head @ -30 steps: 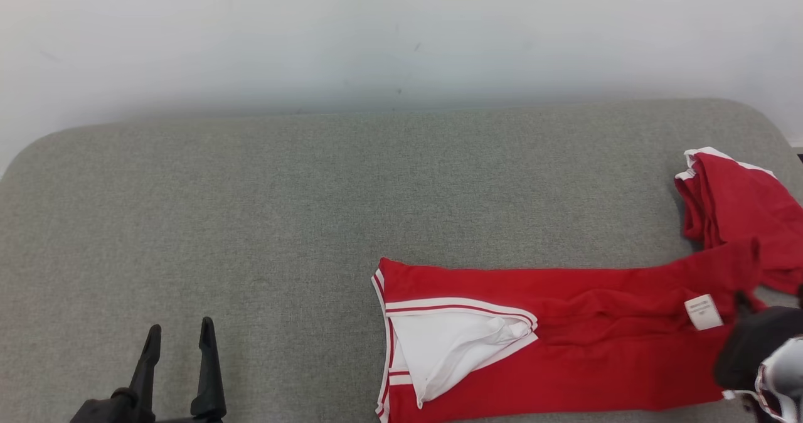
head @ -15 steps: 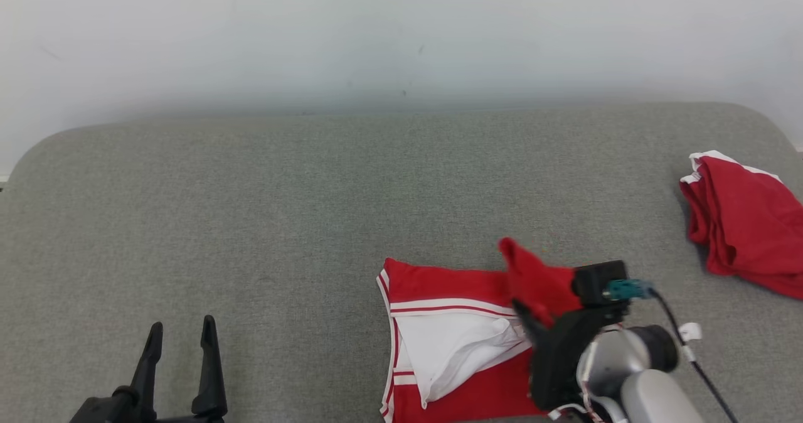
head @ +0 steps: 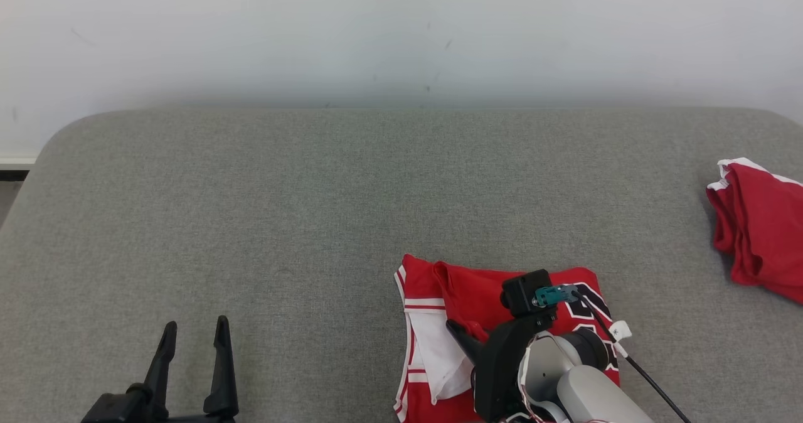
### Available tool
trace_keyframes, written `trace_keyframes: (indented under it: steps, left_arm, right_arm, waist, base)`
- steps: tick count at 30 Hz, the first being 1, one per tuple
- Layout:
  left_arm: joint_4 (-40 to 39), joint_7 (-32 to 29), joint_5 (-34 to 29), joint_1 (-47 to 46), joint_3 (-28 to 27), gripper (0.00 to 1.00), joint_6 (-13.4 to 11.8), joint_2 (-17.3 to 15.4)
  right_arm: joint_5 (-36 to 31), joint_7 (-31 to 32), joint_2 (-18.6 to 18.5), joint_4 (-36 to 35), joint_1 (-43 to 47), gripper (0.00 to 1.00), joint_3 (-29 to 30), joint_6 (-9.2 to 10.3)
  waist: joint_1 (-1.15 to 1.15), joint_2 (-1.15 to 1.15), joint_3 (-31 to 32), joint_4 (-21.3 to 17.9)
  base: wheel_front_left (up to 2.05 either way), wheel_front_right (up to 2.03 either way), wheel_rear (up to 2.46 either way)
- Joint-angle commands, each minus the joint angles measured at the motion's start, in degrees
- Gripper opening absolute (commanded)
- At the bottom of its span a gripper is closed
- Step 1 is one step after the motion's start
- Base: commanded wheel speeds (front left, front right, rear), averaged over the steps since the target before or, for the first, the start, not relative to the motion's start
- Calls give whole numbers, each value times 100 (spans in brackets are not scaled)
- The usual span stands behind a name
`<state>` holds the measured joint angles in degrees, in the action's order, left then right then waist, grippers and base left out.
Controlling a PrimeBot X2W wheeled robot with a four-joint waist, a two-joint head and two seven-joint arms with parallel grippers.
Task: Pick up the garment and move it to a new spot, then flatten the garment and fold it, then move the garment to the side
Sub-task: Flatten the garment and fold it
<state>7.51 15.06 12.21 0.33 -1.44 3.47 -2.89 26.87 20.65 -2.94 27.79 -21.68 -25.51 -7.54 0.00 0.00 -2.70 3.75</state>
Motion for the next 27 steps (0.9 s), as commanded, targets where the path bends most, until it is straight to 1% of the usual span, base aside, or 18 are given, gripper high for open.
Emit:
trace_keyframes:
  steps: [1, 7, 8, 9, 12, 14, 16, 18, 20, 23, 27]
  left_arm:
    - [13, 10, 4, -48, 7, 100, -23, 0]
    - [47, 10, 33, -85, 41, 100, -26, 1]
    - [54, 10, 35, -93, 44, 100, -24, 0]
    - [61, 10, 41, -97, 47, 100, -24, 1]
    - [72, 10, 50, -95, 45, 100, -27, 0]
    - [81, 10, 44, -79, 24, 100, -28, 1]
    - [79, 10, 31, -70, -9, 100, -28, 0]
    - [65, 10, 9, -53, -49, 100, -28, 1]
    - [54, 10, -11, -24, -95, 100, -23, 1]
    - [44, 10, -29, -4, -124, 100, -8, 2]
    - [41, 10, -8, 29, -114, 100, -6, 0]
  right_arm:
    - [102, -77, 10, 127, -111, 0, -89, 14]
    - [268, -402, 10, 724, -434, 0, -332, 14]
    - [327, -460, 10, 786, -481, 29, -383, 14]
    - [420, -513, 11, 830, -509, 100, -433, 14]
    - [636, -614, 10, 866, -543, 100, -534, 14]
    - [892, -868, 8, 831, -632, 100, -617, 14]
    - [1060, -1203, 7, 724, -690, 100, -537, 14]
    - [1063, -1559, 8, 682, -736, 100, -453, 14]
    - [872, -1923, 2, 677, -782, 100, -266, 14]
    - [339, -2345, -67, 769, -749, 100, 96, 14]
    - [-269, -2413, -264, 781, -403, 100, 524, 14]
  waist:
    - [0, 0, -2, 27]
    - [0, 0, -33, 106]
    - [0, 0, -36, 116]
    - [0, 0, -36, 124]
    - [0, 0, -29, 129]
    - [0, 0, -10, 119]
    - [0, 0, 6, 97]
    - [0, 0, 27, 55]
    - [0, 0, 53, 4]
    - [0, 0, 100, -53]
    - [0, 0, 160, -94]
  base:
    - [0, 0, 0]
    - [0, 0, 0]
    - [0, 0, 0]
    - [0, 0, 0]
    - [0, 0, 0]
    - [0, 0, 0]
    - [0, 0, 0]
    - [0, 0, 0]
    - [0, 0, 0]
    - [0, 0, 0]
    - [0, 0, 0]
